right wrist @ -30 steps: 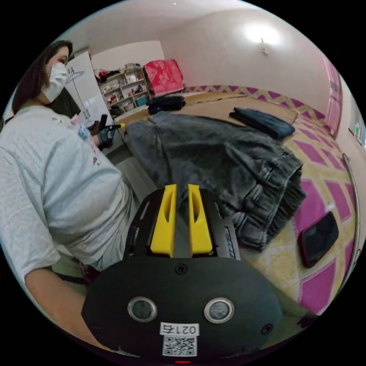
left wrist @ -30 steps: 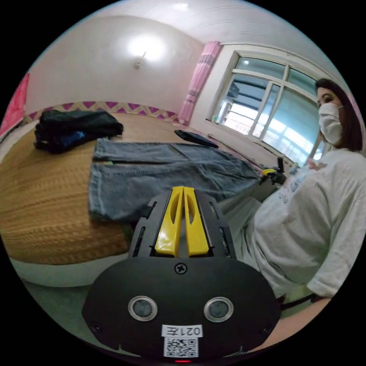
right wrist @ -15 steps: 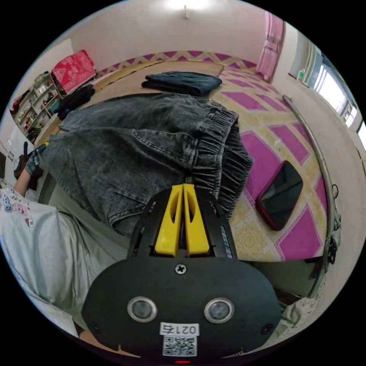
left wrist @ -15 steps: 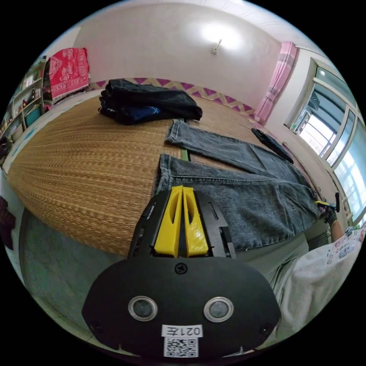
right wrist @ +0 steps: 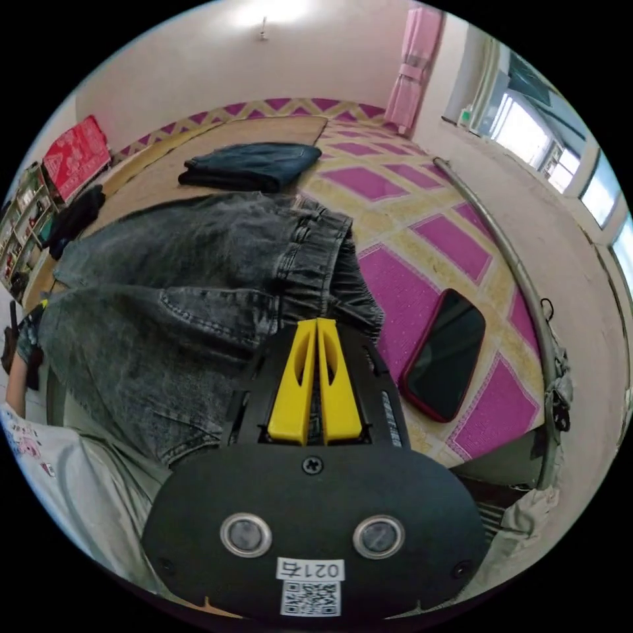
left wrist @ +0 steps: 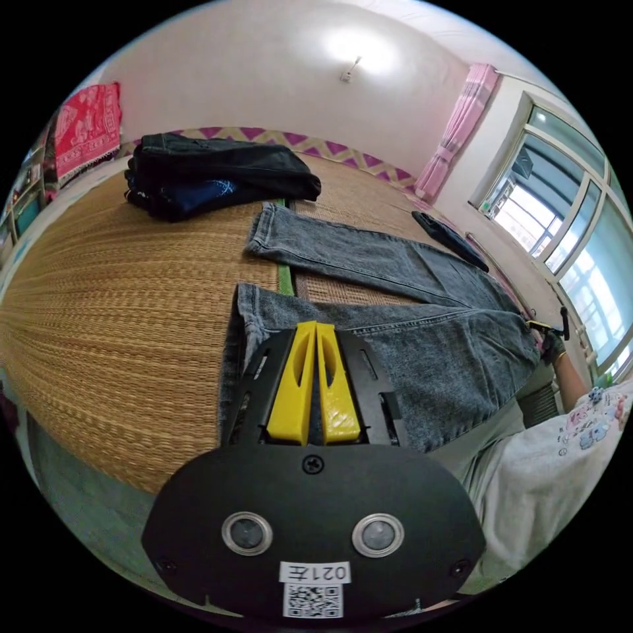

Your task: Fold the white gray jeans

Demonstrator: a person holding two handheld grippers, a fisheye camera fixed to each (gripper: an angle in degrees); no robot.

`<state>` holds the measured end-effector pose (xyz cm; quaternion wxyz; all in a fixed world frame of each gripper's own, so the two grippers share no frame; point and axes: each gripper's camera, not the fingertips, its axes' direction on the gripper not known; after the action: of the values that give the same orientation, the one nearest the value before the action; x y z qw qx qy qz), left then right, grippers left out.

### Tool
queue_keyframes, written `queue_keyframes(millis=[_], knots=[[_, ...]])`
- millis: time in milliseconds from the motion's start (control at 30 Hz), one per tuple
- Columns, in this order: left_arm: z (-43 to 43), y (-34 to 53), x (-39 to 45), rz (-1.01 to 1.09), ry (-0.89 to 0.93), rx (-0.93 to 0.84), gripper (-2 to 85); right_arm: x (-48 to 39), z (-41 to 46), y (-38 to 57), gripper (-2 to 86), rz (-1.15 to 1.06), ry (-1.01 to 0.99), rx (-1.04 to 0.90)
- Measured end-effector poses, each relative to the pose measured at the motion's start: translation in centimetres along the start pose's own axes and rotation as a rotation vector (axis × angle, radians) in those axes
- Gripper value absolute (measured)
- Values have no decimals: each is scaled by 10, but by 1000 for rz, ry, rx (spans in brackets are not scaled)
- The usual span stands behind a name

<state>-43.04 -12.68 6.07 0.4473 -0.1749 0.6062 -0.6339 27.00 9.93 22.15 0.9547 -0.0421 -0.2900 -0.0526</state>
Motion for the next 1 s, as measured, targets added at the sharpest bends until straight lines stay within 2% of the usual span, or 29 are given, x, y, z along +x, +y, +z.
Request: queue_keyframes(millis=[100,167,267,333,500,633,700,800,933,1000], knots=[[4,1,2,-4,-11,-17,-9,33,-7,-16,20,119,-160,73],[6,1,1,-13,-7,-25,-9,51,8,-33,65,168,-241,14],[7,5,1,-24,6,-21,-9,68,40,-64,80,199,-291,-105],[8,6,0,-32,12,-19,-9,84,65,-86,90,270,-396,-167],[11,11,-1,-55,29,-27,-9,109,98,-119,94,404,-426,-184],[12,15,-2,-72,52,-23,-9,119,100,-138,99,393,-468,-134],[12,18,-2,-78,58,-21,-9,120,95,-145,105,375,-424,-99],[13,20,0,-79,56,-24,-9,114,111,-159,106,280,-362,-205],[13,24,1,-84,63,-20,-9,104,114,-179,43,166,-324,-261],[13,26,2,-88,64,-24,-9,102,92,-191,29,119,-348,-165]])
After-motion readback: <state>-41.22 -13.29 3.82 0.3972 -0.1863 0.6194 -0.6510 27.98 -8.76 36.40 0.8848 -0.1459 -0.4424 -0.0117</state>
